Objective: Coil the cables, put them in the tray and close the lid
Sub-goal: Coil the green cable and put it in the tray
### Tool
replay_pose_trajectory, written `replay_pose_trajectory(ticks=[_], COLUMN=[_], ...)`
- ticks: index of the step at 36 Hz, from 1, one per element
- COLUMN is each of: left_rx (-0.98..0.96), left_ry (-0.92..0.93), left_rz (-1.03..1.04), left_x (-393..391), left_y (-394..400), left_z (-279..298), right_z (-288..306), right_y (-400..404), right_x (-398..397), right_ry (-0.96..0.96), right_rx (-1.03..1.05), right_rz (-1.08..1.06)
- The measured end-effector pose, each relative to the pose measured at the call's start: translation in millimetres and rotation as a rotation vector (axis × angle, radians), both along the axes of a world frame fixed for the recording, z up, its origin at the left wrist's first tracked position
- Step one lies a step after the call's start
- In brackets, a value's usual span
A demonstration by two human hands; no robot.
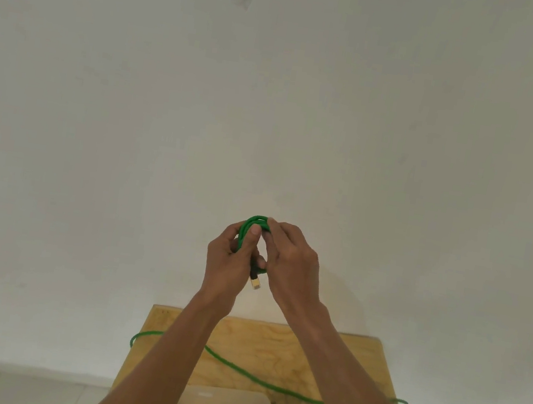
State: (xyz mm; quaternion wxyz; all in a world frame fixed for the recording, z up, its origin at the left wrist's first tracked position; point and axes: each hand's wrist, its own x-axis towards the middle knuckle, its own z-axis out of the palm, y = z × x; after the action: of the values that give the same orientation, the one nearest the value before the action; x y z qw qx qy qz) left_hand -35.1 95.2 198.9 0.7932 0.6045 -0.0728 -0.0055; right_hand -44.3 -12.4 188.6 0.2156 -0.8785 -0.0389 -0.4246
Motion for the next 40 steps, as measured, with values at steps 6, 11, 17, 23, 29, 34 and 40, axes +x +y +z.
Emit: replay_pose_trajectory(ticks=[6, 11, 17, 23, 29, 34, 40], left_rx=[-0.007, 0.022, 0.254, 0.732, 1.044, 1.236, 1.281], left_ry=[0.082, 0.155, 0.195, 0.077, 0.004, -0.054, -0.076], left_rz=[-0.039, -0.014, 0.152, 0.215, 0.062, -0.075, -0.139], left_x=[-2, 0, 8, -7, -39, -64, -77], left_y=[25, 52, 101, 143, 170, 178, 179], left_z=[-12, -28, -83, -165, -250, -289, -314], right_z=[-15, -29, -66, -136, -204, -248, -275], right_y=[21, 40, 59, 74, 88, 92, 104], right_x=[-6, -12, -27, -58, -90, -107, -105], right_ry=[0.076, 0.109, 0.179, 0.382, 0.654, 0.854, 1.009], right_rx=[0.199, 0.257, 0.378, 0.367, 0.380, 0.404, 0.363], right_rz=[0.019, 0.001, -0.044, -0.113, -0.170, -0.200, -0.204])
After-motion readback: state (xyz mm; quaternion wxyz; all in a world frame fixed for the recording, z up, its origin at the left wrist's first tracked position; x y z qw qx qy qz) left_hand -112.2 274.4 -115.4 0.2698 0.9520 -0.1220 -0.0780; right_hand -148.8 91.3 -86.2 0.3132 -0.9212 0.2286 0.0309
